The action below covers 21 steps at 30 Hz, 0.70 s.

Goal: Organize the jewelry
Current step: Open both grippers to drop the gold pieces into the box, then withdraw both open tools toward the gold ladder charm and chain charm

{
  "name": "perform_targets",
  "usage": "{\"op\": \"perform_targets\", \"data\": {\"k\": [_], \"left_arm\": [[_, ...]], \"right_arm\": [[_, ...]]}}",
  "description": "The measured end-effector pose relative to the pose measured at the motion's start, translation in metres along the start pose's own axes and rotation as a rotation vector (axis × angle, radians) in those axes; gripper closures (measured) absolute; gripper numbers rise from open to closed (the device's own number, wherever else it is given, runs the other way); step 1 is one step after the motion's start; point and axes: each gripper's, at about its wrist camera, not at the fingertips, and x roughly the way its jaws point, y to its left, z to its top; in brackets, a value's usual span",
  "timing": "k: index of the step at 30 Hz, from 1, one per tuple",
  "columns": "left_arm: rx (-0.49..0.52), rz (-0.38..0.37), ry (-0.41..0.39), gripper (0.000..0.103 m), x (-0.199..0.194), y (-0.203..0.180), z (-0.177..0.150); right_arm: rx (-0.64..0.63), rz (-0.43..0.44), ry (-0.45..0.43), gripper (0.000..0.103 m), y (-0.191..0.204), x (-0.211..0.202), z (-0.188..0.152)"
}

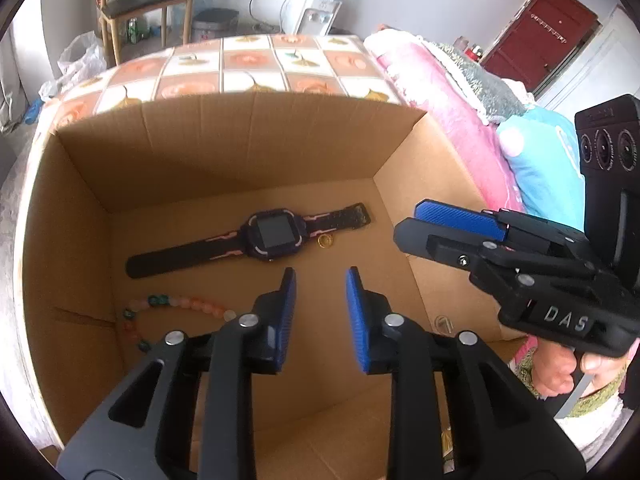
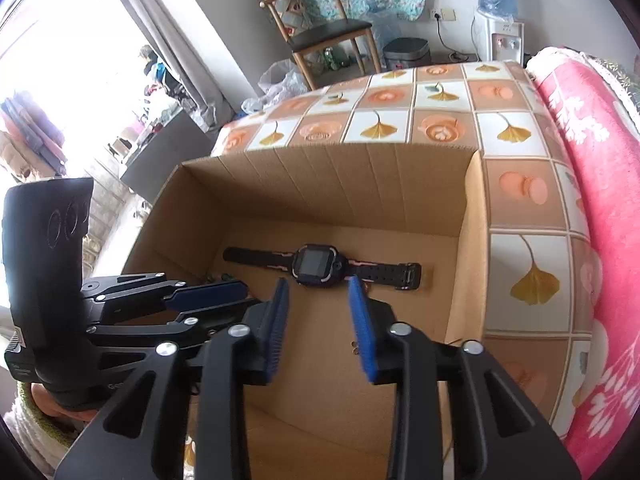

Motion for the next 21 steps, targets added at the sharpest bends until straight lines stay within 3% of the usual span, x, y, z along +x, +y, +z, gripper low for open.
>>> {"op": "perform_targets", "data": {"k": [5,10,17,21], "left_arm": [[0.017,0.002,-0.06,0.063,-0.03,-0.001,-0.007],[0.043,0.008,-0.154,0.044,-0.081,-0.002,-0.032],[0.105,-0.022,-0.253,0.019,-0.152,0.002,-0.098],[0.114,-0.043,-0.229,0.015,-0.158,0.004,-0.133]], "right_arm": [[0.02,0.018,-0.043,0.058,0.003,-0.022,0.002],[0.011,0.067,-0.112,0.05,0.012,-0.062,-0.007],[-0.048,0.201,-0.187,0.045,0.024,-0.11,-0.061],[-0.089,0.23,-0.179,0.045,0.028,-0.109,-0.102]]}}
